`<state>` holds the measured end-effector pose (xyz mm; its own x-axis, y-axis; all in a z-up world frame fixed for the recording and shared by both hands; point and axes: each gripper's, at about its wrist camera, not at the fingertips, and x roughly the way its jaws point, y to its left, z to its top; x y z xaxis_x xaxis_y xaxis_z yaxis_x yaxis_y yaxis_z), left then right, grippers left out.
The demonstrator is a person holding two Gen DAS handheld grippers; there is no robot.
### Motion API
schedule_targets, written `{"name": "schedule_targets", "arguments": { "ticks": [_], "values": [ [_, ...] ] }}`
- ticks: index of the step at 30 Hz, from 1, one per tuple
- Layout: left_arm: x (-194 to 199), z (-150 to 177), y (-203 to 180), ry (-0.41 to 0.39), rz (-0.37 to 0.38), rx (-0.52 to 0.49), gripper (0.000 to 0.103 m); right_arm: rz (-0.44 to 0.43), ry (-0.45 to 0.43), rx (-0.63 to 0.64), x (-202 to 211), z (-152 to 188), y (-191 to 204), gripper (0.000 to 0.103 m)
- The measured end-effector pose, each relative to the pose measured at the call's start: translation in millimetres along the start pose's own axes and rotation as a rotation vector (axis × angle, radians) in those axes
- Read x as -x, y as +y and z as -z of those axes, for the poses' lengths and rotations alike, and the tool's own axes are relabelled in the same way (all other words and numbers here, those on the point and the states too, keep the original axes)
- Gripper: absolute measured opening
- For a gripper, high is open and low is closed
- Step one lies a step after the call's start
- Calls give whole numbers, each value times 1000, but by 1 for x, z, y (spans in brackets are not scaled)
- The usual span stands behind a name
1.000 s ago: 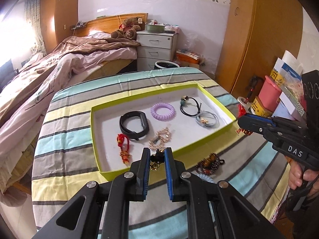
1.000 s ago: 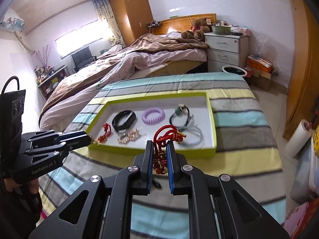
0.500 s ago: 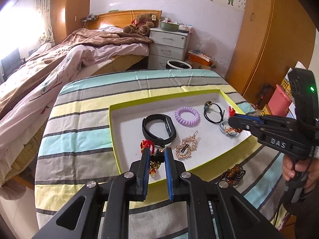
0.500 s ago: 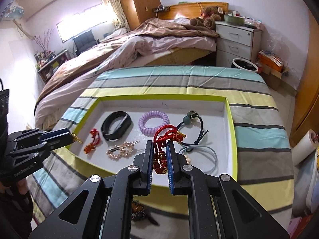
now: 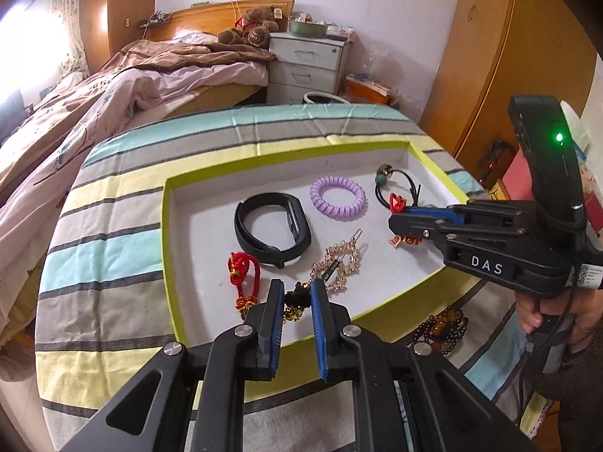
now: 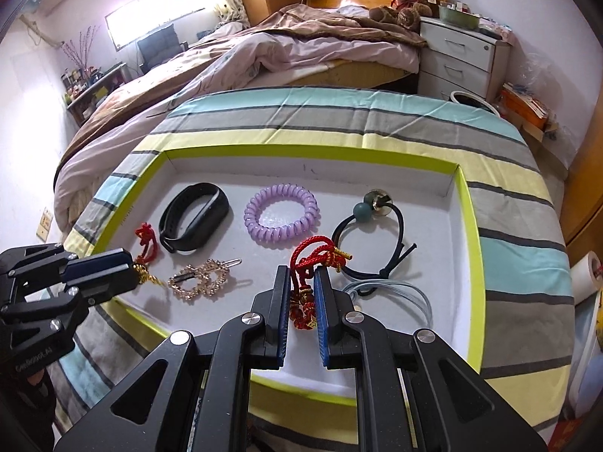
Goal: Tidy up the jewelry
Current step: 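Carry the red tassel bracelet and gold charm with both grippers into the box, then open the right gripper on the tassel bracelet while the left releases the gold charm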
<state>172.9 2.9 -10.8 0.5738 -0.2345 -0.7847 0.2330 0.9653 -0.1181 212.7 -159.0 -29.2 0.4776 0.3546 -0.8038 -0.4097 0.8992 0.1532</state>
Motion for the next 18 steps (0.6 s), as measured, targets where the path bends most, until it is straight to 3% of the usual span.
{"name": "schedule_targets", "arguments": {
  "ticks": [18],
  "values": [
    [-7, 0, 8, 21, 11, 40, 14, 15, 24, 19, -8, -2, 5, 14]
  ]
}}
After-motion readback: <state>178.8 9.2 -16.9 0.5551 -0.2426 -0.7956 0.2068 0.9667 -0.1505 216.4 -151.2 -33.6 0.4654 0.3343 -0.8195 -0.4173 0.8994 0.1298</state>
